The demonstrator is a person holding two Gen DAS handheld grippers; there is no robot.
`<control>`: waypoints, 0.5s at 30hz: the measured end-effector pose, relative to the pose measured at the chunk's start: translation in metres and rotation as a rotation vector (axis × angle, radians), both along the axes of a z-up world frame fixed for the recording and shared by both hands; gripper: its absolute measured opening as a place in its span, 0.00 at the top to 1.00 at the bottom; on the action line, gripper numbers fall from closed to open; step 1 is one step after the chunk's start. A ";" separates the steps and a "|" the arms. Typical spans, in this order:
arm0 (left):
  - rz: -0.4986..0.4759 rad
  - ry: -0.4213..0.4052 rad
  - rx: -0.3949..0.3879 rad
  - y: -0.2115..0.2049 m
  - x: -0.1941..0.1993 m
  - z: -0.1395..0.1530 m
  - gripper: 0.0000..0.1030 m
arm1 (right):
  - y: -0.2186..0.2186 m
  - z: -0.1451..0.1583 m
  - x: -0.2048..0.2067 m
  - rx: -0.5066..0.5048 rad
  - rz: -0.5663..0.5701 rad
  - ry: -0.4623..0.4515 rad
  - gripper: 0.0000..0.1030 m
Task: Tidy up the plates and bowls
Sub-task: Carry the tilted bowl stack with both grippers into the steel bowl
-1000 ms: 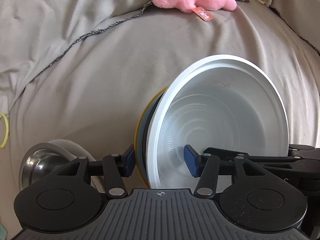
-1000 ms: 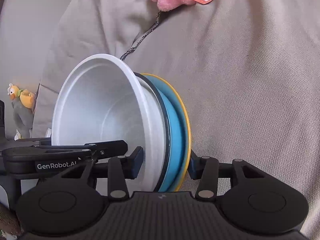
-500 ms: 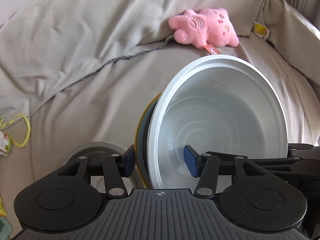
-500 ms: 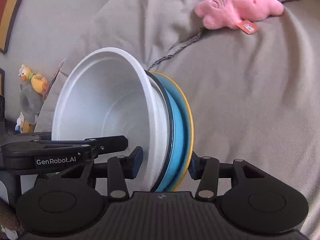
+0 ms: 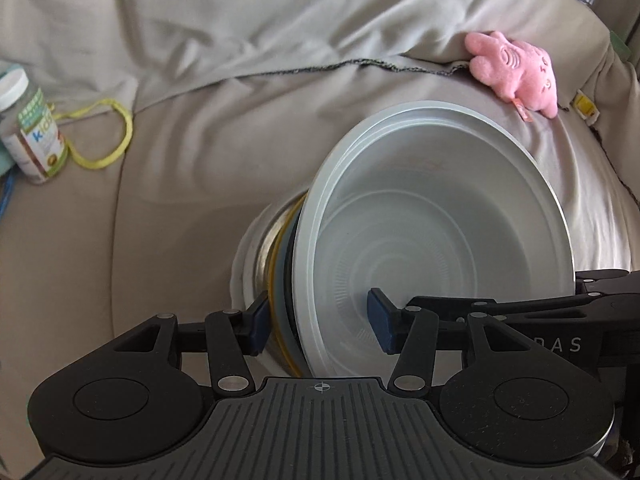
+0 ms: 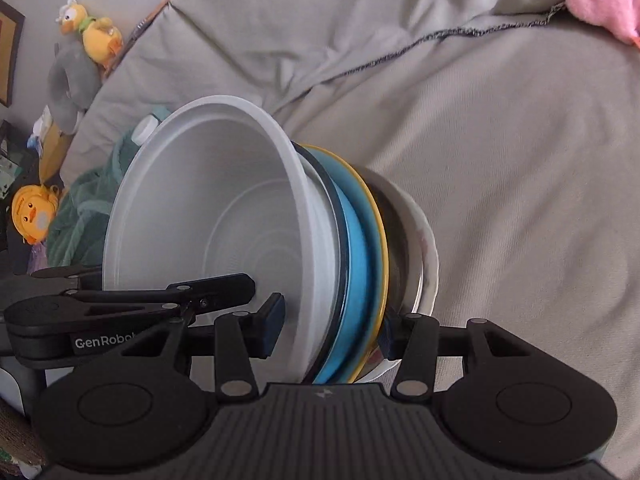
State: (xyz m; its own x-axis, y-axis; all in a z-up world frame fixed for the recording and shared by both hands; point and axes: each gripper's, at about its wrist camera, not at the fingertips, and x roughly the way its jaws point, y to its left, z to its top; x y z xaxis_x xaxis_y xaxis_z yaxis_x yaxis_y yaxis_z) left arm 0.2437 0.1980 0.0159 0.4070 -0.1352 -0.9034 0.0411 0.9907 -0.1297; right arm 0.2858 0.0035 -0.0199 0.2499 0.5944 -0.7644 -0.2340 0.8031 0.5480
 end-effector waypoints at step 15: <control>0.020 -0.069 -0.115 0.023 -0.008 -0.030 0.55 | 0.020 -0.012 0.029 -0.112 -0.003 0.112 0.53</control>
